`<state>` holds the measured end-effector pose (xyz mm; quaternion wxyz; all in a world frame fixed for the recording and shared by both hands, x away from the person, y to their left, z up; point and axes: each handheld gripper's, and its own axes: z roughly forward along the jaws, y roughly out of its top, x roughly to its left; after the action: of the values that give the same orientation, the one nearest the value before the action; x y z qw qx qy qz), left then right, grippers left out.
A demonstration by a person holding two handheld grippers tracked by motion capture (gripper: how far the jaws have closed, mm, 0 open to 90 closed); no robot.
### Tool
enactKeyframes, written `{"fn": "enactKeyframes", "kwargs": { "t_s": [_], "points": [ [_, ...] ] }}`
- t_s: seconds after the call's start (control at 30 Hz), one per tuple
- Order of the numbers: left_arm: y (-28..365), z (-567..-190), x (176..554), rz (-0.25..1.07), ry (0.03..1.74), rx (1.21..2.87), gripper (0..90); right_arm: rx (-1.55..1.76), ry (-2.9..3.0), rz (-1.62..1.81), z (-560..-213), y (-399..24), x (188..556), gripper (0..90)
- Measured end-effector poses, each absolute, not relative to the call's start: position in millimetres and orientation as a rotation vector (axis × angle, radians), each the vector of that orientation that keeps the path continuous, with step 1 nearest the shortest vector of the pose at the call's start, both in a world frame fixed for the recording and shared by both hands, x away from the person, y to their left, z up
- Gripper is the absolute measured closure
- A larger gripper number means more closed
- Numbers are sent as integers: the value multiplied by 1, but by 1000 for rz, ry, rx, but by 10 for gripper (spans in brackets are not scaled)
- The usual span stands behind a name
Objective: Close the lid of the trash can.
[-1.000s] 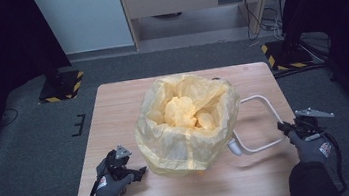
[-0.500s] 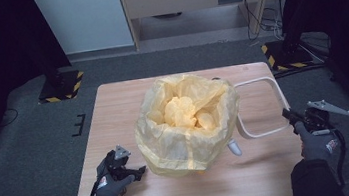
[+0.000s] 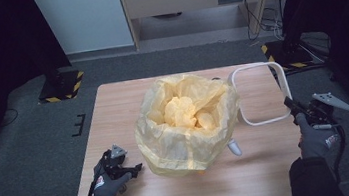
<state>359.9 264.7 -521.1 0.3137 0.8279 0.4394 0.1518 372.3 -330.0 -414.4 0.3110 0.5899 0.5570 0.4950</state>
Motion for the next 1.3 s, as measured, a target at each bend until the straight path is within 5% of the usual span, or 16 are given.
{"fn": "enactKeyframes", "kwargs": {
  "t_s": [1.3],
  "points": [
    [272, -509, 357, 446, 1179, 2040, 234, 1063, 1376, 1530, -275, -284, 355, 809]
  ]
}}
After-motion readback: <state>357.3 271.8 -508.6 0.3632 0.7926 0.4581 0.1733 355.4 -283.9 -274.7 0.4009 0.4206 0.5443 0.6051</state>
